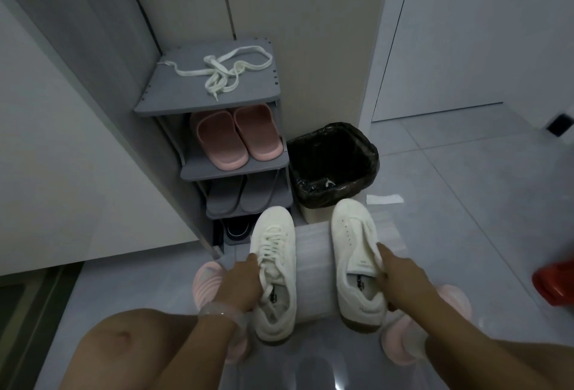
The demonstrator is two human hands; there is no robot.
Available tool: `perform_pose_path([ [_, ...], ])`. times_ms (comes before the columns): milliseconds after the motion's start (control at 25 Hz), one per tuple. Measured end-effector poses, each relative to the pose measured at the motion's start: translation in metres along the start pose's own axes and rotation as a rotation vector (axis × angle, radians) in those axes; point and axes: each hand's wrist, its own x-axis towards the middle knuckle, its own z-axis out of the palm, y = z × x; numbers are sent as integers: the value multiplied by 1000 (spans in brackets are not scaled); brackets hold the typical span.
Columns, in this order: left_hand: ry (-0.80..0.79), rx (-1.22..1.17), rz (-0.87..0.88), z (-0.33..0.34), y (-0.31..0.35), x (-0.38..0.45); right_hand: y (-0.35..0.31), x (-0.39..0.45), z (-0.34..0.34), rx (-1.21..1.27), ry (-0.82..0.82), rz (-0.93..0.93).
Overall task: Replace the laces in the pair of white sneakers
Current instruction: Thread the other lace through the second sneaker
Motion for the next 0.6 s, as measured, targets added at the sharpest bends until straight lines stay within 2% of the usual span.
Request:
perform_pose_path([
  [120,-51,-107,-19,-6,1,-2,-19,-7,13,10,-30,-87],
  [240,-151,-13,104,-37,-3,-7,-24,-16,0,-80,-157,-108],
  [320,-44,-90,150,-75,-3,-4,-38,-7,-41,-125,-160,-87],
  [360,49,-149,179,-93,-4,-1,-54,1,-65,-116,-51,-124],
  [440,240,-322,267,-119,-4,7,-105,24,-112,34,291,-298],
  [480,287,-390,320,-125,-2,8,-138,36,-135,117,433,-398],
  [600,369,-473,420,-134,-1,17,-240,82,-180,178,632,-621],
])
